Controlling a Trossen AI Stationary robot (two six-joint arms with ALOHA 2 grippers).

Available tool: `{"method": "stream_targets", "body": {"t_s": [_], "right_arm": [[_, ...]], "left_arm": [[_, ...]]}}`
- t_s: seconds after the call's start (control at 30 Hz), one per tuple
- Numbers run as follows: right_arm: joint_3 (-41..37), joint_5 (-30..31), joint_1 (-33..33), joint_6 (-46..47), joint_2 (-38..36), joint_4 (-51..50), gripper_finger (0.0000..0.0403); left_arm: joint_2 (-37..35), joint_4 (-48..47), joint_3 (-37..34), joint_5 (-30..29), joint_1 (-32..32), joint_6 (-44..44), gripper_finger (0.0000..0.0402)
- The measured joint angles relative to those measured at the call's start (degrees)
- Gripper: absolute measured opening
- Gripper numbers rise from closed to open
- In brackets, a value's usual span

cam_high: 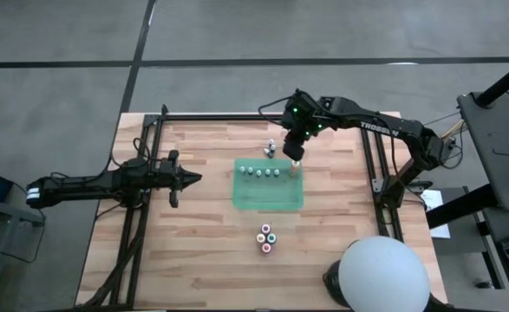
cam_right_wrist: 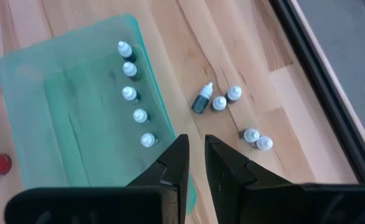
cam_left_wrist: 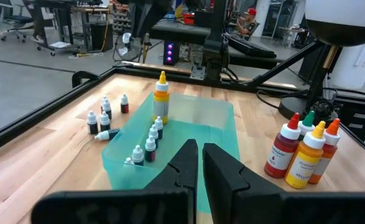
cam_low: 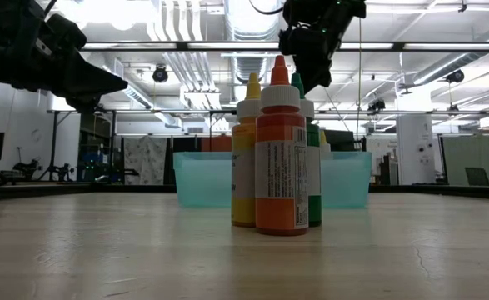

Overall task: Pick & Place food coloring
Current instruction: Put the small black food coloring bottle into the green container

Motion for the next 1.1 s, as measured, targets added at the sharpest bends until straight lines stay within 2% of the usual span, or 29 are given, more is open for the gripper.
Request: {"method": "stream_targets", "body": {"t_s": [0.87,1.1], "right_arm": [[0.00,-0.03,0.01,0.25,0.02,1.23,0.0043],[0.00,-0.03,-0.02,0.25,0.02,1.23,0.0043]], "left_arm": [[-3.43,-0.02,-0.10,-0.02,-0.98,0.00,0.0000],[-3.45,0.22,-4.24,0.00,-0.98,-0.02,0.0000]]}}
